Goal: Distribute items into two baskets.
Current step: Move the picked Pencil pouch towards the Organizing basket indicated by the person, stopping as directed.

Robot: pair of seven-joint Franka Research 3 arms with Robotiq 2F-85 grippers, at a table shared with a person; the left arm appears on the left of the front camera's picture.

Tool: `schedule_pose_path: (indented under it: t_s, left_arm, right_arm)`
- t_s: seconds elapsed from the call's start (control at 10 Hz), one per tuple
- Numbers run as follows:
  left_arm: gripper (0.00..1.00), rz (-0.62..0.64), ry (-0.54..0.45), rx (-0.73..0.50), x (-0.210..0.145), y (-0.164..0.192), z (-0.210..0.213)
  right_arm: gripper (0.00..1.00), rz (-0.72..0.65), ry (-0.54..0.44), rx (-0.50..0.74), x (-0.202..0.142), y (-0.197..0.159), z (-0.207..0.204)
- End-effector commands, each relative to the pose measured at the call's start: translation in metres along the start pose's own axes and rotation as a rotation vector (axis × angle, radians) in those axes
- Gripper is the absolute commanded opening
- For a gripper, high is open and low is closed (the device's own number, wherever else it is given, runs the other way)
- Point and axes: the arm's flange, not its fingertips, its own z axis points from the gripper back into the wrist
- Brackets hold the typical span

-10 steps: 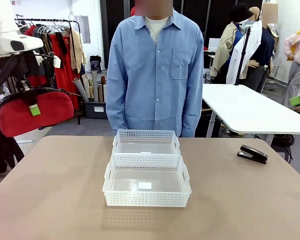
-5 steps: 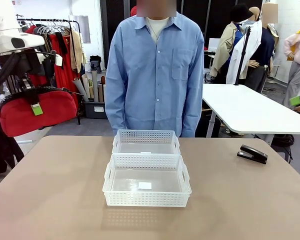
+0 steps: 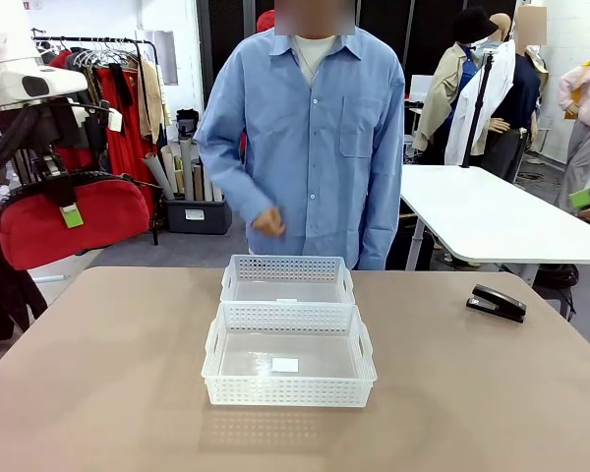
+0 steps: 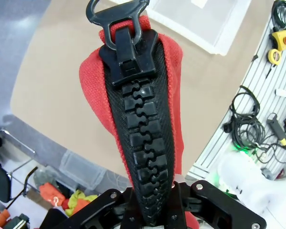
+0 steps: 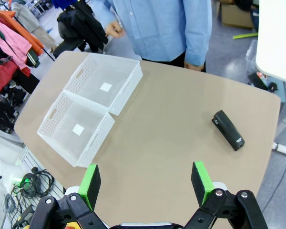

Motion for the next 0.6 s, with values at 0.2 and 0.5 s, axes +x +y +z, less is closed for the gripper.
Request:
schedule_pose_path:
  t_s: [0.2,0.5]
  left_arm:
    - [0.00,0.000,-0.004,0.015,-0.0006,0.0005,-0.0007]
    - [0.00,0.000,-0.004,0.015,-0.0006,0.0005,-0.0007]
  right_arm:
    - [1.00,0.003,-0.009,0.014,0.0006,0.0005,0.0005]
    - [1.00,0.003,-0.009,0.014,0.0006,0.0005,0.0005]
